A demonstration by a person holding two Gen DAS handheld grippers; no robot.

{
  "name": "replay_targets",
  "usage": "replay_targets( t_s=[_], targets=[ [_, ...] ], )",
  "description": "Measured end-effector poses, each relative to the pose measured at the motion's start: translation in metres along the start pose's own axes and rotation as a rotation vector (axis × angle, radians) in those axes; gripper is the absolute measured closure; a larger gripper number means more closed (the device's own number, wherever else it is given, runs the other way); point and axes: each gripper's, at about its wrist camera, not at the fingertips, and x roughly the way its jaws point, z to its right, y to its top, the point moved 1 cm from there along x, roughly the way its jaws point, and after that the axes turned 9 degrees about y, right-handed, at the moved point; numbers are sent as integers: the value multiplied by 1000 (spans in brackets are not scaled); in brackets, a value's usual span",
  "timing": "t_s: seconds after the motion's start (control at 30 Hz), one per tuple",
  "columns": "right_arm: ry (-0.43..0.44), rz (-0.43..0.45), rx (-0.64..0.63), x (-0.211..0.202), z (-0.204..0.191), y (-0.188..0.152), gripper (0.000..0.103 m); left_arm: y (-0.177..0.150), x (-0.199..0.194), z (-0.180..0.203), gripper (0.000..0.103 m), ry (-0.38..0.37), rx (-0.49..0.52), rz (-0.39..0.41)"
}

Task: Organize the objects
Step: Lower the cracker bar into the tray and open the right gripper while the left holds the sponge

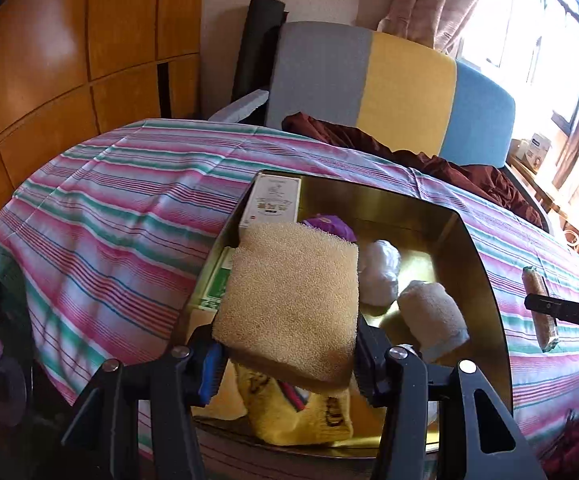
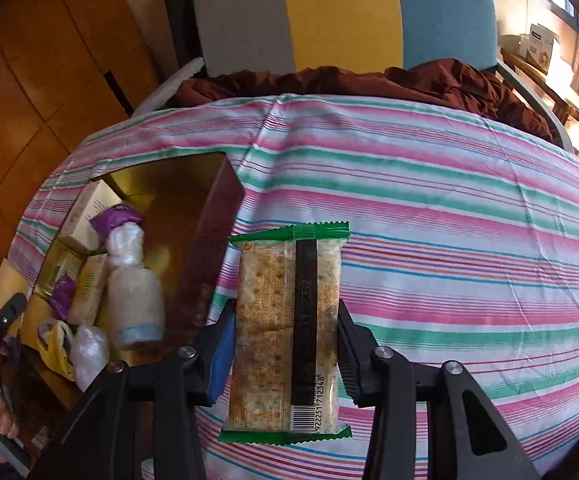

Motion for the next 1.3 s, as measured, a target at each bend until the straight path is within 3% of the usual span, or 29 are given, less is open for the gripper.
replay_targets(
  t_s=[0.2,0.33,0.43,0.67,0.87,1.3],
  targets=[
    [58,10,-138,24,-57,25,58,-8,-6,-26,50,31,-30,-9],
    [41,-15,-205,52,-80,47,58,-12,-10,-32,50,30,-37,-10],
    [-22,-45,-237,79,-88,56,58,-15,-11,-33,50,23,-37,-10],
    [-67,-94,-234,119,-83,57,58,-21,-4,-25,50,1,-29,-40],
    [-50,-113,-227,123,-78,53,56,-23,1,-11,50,-13,-9,-55],
    [8,12,-124,72,-63,37,56,-20,10,12,50,-41,29,-64]
  ],
)
